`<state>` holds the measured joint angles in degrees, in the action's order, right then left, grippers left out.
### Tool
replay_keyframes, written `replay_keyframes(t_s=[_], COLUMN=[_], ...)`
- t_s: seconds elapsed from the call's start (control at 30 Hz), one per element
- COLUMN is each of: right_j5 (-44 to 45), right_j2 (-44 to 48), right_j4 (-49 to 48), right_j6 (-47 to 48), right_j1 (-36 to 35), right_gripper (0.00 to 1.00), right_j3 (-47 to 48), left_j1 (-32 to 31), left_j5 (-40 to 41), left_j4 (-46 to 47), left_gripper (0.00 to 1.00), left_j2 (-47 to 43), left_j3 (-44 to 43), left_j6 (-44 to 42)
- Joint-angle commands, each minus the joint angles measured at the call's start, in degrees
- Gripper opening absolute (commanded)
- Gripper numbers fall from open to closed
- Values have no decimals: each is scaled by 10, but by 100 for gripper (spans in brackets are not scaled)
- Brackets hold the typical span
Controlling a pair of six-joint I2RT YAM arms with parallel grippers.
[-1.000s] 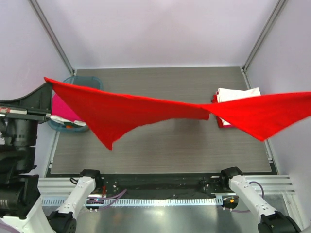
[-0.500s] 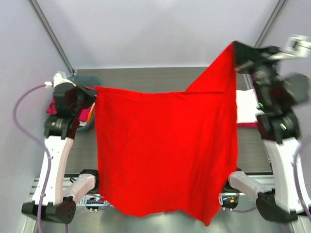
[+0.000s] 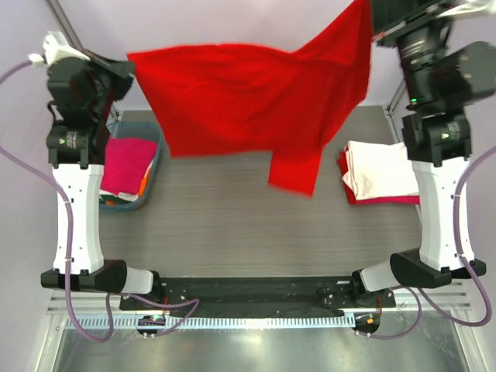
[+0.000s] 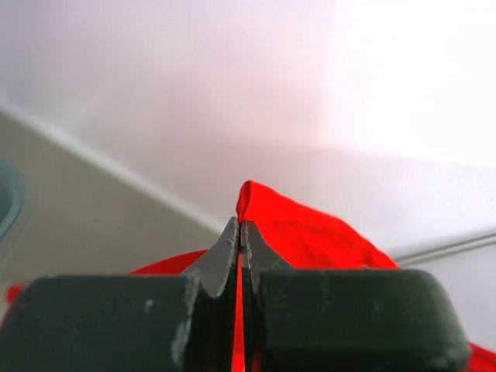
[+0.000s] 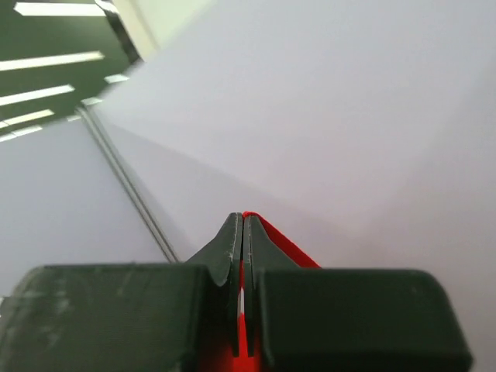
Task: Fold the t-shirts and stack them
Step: Flatten the tshirt out
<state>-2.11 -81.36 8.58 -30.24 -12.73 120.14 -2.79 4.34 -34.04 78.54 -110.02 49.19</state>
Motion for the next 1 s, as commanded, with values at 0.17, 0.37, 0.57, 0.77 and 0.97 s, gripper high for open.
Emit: replay_keyframes(t_s=[0.17,0.37,0.57,0.77,0.97], right_j5=[-105,-109,-70,-24,-70], right_j2=[-16,127,362,529,624], right_j4=[-60,-76,-122,47,152], right_j6=[-60,-53,-89,-104,-135], right_j1=[4,4,5,5,5], right_gripper=[1,1,1,1,1], right_j3=[93,-269,-679,-816,-894], left_j1=[58,63,63,63,63], left_j5=[-67,-96,-189,-107,-53], left_j4=[66,151,257,242,176], left_gripper=[0,0,0,0,0], left_j2=[-5,-73,-124,-264,-406], left_j3=[-6,281,572,781,878], left_j6=[16,6,46,35,67])
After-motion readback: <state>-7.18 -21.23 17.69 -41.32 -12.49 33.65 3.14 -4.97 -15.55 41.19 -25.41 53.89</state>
